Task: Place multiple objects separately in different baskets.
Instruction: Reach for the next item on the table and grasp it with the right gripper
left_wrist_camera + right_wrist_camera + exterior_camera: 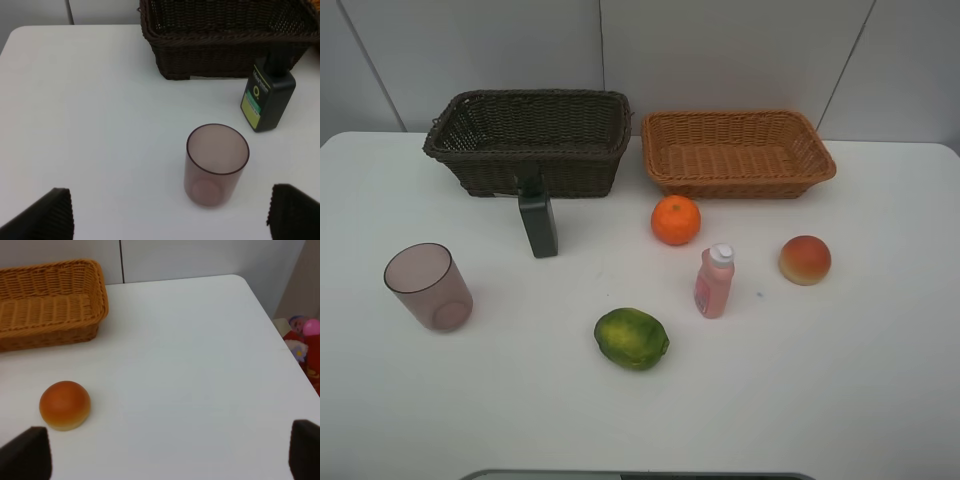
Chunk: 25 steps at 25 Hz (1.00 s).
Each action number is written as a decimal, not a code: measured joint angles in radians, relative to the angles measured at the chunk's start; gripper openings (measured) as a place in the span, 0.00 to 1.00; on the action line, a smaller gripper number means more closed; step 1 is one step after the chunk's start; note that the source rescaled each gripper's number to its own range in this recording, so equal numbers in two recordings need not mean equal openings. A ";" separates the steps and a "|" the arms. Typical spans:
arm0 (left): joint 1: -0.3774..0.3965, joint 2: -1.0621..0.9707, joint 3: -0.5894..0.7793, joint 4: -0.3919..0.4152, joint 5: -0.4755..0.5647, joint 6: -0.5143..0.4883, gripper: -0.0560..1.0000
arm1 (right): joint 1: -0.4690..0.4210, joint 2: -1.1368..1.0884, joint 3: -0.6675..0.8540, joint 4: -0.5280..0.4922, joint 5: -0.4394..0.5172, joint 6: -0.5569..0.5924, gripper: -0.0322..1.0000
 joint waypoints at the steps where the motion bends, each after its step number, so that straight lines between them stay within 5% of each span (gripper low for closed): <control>1: 0.000 0.000 0.000 0.000 0.000 0.000 1.00 | 0.000 0.000 0.000 0.000 0.000 0.000 1.00; 25: 0.000 0.000 0.000 0.000 0.000 0.000 1.00 | 0.000 0.000 0.000 -0.001 0.000 0.000 1.00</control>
